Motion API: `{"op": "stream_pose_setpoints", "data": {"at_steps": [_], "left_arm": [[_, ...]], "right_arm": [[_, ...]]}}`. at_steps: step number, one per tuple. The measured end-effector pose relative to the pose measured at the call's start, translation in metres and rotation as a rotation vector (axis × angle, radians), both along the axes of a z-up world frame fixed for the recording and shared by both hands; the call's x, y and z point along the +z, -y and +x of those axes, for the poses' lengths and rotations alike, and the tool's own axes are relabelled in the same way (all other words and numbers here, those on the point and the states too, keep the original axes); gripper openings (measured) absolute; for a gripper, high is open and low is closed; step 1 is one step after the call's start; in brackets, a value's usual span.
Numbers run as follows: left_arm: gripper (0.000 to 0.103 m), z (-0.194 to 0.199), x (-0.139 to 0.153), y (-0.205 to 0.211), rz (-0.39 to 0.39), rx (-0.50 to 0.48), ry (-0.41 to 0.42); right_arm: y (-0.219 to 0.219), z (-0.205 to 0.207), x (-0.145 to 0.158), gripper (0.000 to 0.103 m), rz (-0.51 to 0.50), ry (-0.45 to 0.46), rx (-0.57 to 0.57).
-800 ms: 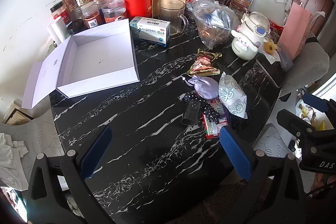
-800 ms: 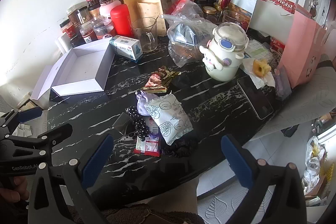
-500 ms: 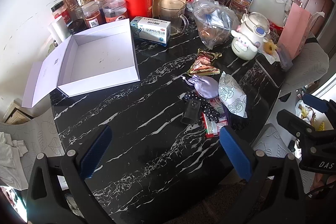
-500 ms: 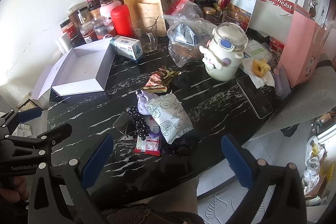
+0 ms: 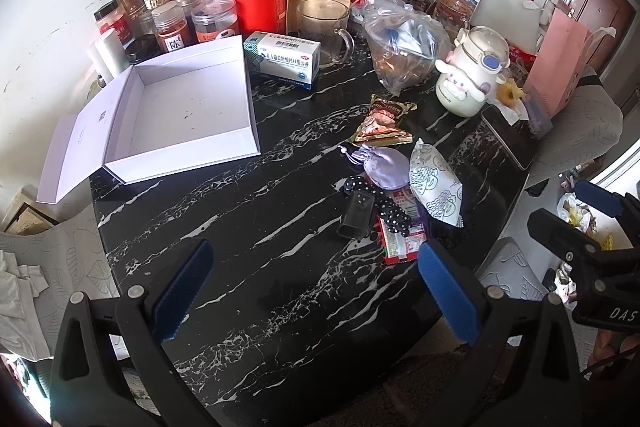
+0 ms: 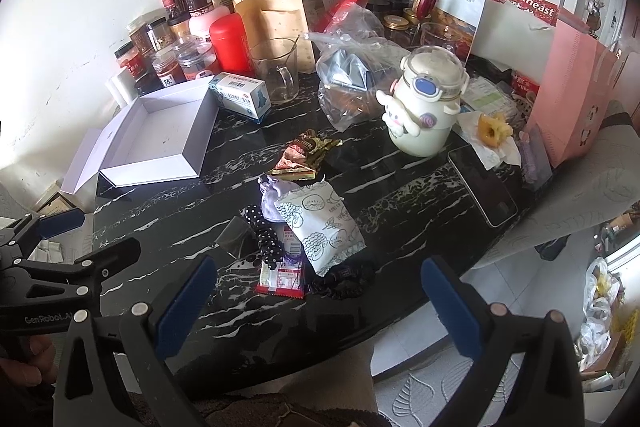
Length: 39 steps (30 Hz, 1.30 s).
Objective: Organize objects
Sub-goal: 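Move both tools toward the loose items beside the lilac pouch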
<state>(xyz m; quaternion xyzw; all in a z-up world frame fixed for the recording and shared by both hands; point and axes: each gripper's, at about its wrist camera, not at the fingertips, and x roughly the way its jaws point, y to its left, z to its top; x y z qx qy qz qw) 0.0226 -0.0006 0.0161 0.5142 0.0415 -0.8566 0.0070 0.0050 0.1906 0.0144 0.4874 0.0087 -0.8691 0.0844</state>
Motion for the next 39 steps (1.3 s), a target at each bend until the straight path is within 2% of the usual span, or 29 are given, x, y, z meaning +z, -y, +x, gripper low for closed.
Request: {"op": "stream_pose_setpoints", "data": {"at_steps": [15,25,33,39], "left_arm": [[0.102,-0.035,-0.017,-0.013,-0.008,-0.021,0.059],[0.101,-0.062,-0.047,-0.02,0.032,-0.029,0.122],[0.096,-0.073,-0.081,-0.03,0.045,-0.034,0.188],[0.086,-0.079,-0.106,-0.031,0.079,-0.018,0.224]], "right_arm": [[-0.001,-0.021,-0.012,0.102,-0.007,0.023,0.059],[-0.007,-0.043,-0.041,0.102,-0.025,0.096,0.117],[-0.01,-0.054,-0.071,0.095,-0.019,0.125,0.183],[-0.01,-0.063,-0.088,0.093,-0.019,0.127,0.248]]}}
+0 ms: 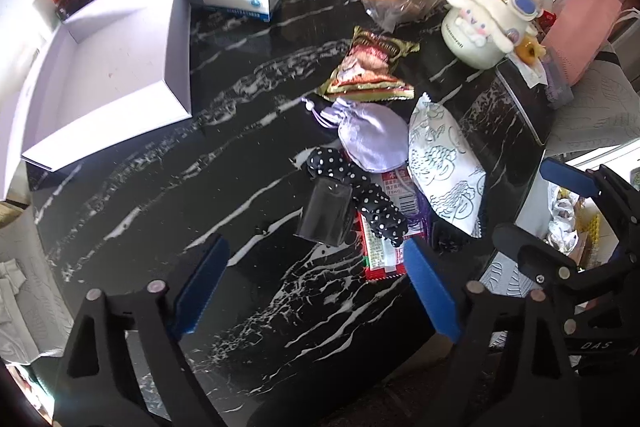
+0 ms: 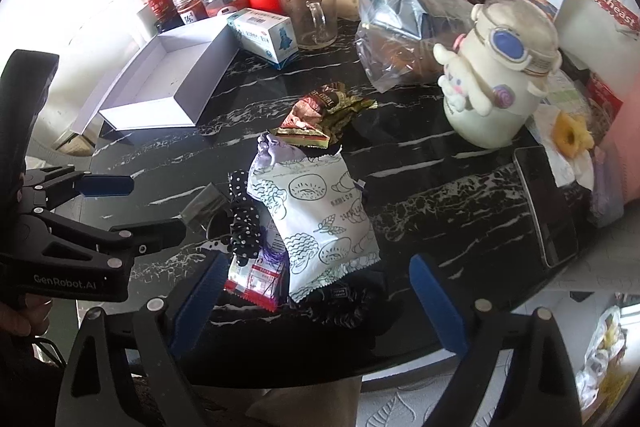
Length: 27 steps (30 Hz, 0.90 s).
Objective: Organize objects
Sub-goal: 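Move both tools toward the loose items beside the lilac pouch, then grasp the dark translucent case with left tool while right tool grasps white snack packet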
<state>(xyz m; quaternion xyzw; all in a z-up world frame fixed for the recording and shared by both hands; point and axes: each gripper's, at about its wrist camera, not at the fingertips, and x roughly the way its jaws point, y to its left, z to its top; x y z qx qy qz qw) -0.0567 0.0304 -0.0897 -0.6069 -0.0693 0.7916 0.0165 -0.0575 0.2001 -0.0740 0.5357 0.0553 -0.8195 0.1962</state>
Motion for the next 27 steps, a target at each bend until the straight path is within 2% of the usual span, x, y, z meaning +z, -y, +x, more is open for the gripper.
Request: {"op": "stream_pose_setpoints", "data": {"at_steps": [6,16,20,27], "left_arm": [[0.081,-0.007,-0.019,0.0,0.01,0.012,0.015],[0.074,-0.019,-0.041,-0.004,0.025,0.019,0.046],[0.067,-0.023,-0.049,-0.004,0.039,0.024,0.058],[0.059,-0.028,-0.057,-0.004,0.052,0.024,0.066]], "right_arm": [[0.003,-0.01,-0.011,0.092,0.008,-0.02,0.066],[0.008,-0.031,-0.032,0.089,-0.001,-0.001,0.121],[0.009,-0.04,-0.038,0.088,0.003,0.003,0.141],[0.011,-0.052,-0.044,0.08,-0.011,0.022,0.17]]}}
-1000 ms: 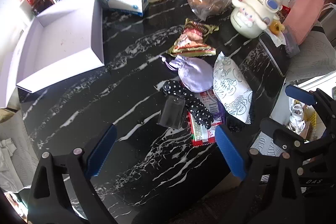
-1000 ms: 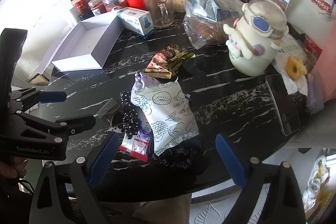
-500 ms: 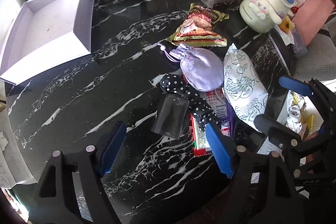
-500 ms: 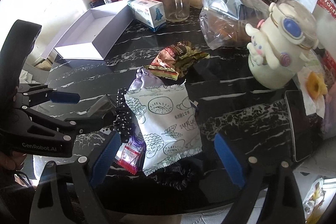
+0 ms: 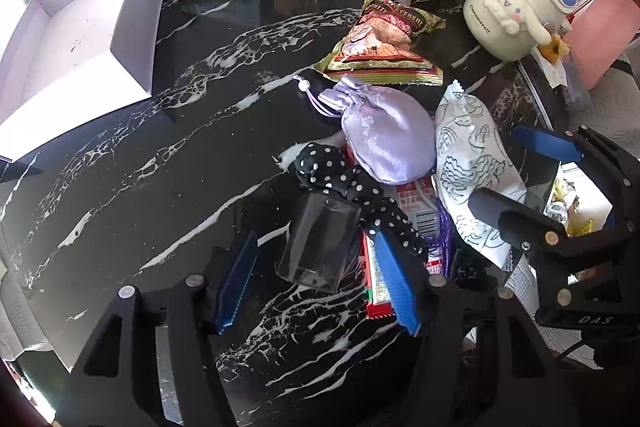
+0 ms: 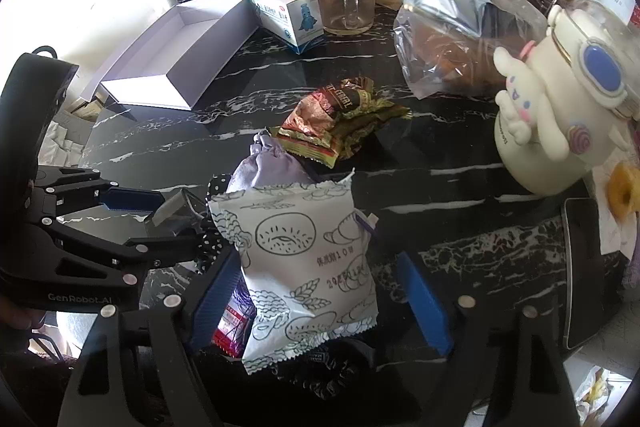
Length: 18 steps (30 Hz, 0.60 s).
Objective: Organize objects
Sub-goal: 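Grasp the dark translucent case with left tool while right tool grasps white snack packet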
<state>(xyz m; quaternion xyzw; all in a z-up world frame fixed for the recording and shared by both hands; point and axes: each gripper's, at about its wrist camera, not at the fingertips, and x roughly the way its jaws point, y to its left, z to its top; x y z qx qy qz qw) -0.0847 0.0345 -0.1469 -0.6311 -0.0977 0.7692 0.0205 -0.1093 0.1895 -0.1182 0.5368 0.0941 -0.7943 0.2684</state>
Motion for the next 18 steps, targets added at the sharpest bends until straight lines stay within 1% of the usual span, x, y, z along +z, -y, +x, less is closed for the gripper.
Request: {"op": "stream_pose_setpoints", "data": {"at_steps": [5,6,7,9,10,11,15,18], "left_arm": [[0.048,-0.002,-0.0056,0.0008,0.002,-0.001,0.011],[0.046,-0.002,-0.0068,0.0008,0.003,-0.003,0.013],[0.042,-0.0017,-0.0075,0.0006,0.008,-0.005,0.014],[0.041,-0.0016,-0.008,0.0002,0.01,-0.011,0.007],[0.04,-0.0014,-0.0078,-0.0003,0.009,-0.013,0.002],[0.04,-0.0012,-0.0075,-0.0006,0.01,-0.015,-0.002],[0.039,-0.0011,-0.0053,0.0018,0.031,0.002,-0.011],[0.038,-0.0018,-0.0005,0.0016,0.026,0.004,-0.019]], "right_arm": [[0.0025,-0.0039,-0.0039,0.075,-0.02,0.027,0.016],[0.0032,-0.0043,-0.0046,0.072,-0.024,0.031,0.021],[0.0044,-0.0046,-0.0052,0.068,-0.027,0.035,0.026],[0.0058,-0.0047,-0.0057,0.064,-0.025,0.037,0.038],[0.0056,-0.0047,-0.0051,0.059,-0.022,0.031,0.04],[0.0053,-0.0053,-0.005,0.057,-0.018,0.027,0.041],[0.0025,-0.0071,-0.004,0.054,-0.036,0.045,0.036],[0.0005,-0.0075,-0.0021,0.053,-0.032,0.04,0.031]]}}
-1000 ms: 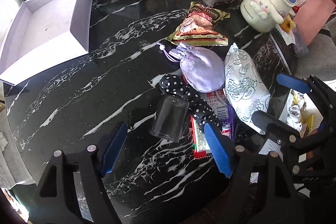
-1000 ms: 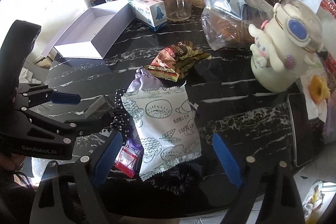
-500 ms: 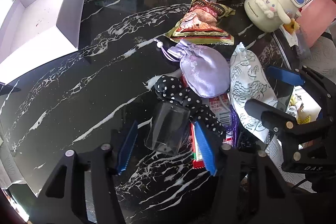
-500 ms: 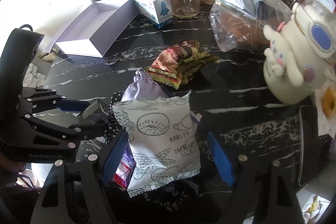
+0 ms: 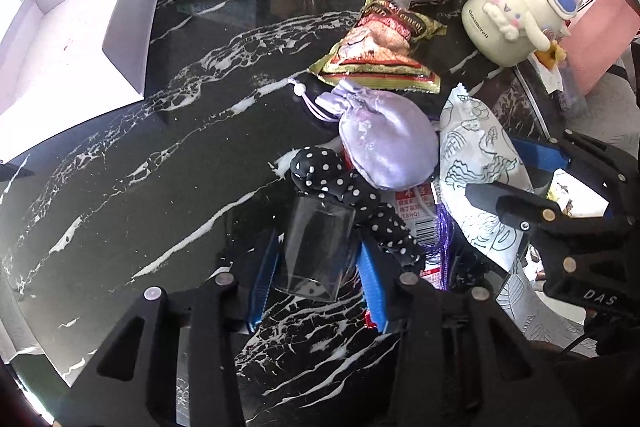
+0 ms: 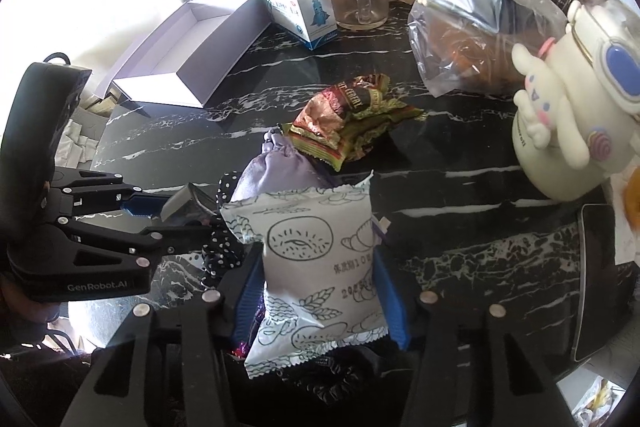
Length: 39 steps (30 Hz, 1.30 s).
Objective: Organize objects
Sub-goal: 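Grasp the dark translucent case with left tool while right tool grasps white snack packet, then carry the case with left tool while right tool carries the packet into the white box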
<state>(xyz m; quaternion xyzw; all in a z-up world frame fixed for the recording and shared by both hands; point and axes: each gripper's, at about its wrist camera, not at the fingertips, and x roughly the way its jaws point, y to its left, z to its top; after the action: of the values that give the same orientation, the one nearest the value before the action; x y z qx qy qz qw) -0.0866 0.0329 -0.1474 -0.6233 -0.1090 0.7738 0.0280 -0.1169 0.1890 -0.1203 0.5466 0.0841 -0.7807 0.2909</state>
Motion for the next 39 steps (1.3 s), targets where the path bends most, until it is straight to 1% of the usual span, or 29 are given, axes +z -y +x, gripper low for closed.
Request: {"op": "stream_pose_setpoints", "data": {"at_steps": [6,12,15,23,28,39], "left_arm": [[0.038,0.002,0.014,0.003,-0.009,0.008,-0.019],[0.038,0.012,0.034,0.014,-0.016,0.045,-0.046],[0.038,0.02,0.044,0.022,-0.02,0.073,-0.057],[0.038,0.046,0.07,0.046,-0.038,0.156,-0.078],[0.038,0.062,0.085,0.061,-0.061,0.199,-0.093],[0.038,0.098,0.11,0.097,-0.091,0.316,-0.111]], "right_arm": [[-0.003,0.002,0.01,0.052,0.004,-0.007,-0.01],[0.0,0.006,0.026,0.052,-0.004,-0.03,-0.008],[0.007,0.01,0.036,0.052,-0.01,-0.045,0.01],[0.032,0.025,0.057,0.052,-0.018,-0.067,0.089],[0.052,0.038,0.068,0.052,-0.025,-0.081,0.158],[0.099,0.055,0.081,0.052,-0.053,-0.086,0.288]]}}
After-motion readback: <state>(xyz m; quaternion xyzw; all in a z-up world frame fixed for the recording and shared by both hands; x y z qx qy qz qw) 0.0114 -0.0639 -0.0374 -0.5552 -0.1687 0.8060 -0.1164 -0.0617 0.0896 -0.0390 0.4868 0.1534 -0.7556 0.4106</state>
